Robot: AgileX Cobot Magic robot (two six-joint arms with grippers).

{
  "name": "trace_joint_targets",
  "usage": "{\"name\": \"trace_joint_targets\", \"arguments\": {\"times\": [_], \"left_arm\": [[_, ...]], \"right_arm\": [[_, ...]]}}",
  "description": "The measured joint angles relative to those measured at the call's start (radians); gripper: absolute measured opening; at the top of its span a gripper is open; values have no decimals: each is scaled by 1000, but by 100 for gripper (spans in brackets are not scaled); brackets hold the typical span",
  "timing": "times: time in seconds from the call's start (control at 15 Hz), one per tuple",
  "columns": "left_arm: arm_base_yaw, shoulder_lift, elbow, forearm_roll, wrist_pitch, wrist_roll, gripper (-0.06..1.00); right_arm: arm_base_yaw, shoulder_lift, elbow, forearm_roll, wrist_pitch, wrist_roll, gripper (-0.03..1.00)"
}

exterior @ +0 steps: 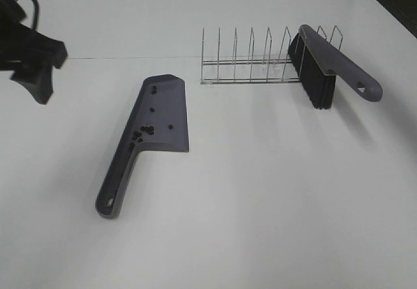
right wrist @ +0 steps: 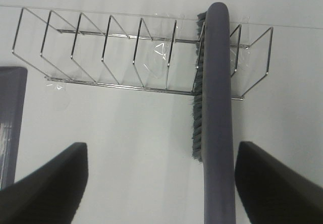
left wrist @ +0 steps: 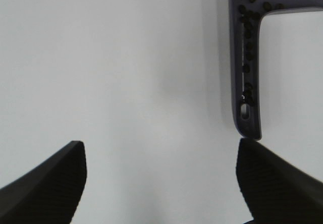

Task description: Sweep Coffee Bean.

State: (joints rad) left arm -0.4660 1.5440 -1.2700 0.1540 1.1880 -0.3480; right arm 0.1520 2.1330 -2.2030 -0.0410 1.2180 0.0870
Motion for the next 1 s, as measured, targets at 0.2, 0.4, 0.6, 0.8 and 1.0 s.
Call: {"name": "trace_joint_targets", "arguments": {"times": [0.2, 0.4, 0.6, 0.8, 1.0], "left_arm": [[0, -273, 47, 19, 23, -15, 74], [0, -492, 227, 20, 31, -22, 74], [0, -727, 440, 15, 34, -23, 75], [0, -938, 584, 8, 36, -24, 75], [0, -1163, 684, 8, 37, -4, 75]], "right_arm": [[0, -192, 224, 10, -1, 0, 68], [0, -364, 491, 46, -1, -2, 68], [0, -550, 785, 55, -1, -23, 68], [0, -728, 1032, 55, -1, -25, 68], [0, -986, 1298, 55, -8, -26, 68]]}}
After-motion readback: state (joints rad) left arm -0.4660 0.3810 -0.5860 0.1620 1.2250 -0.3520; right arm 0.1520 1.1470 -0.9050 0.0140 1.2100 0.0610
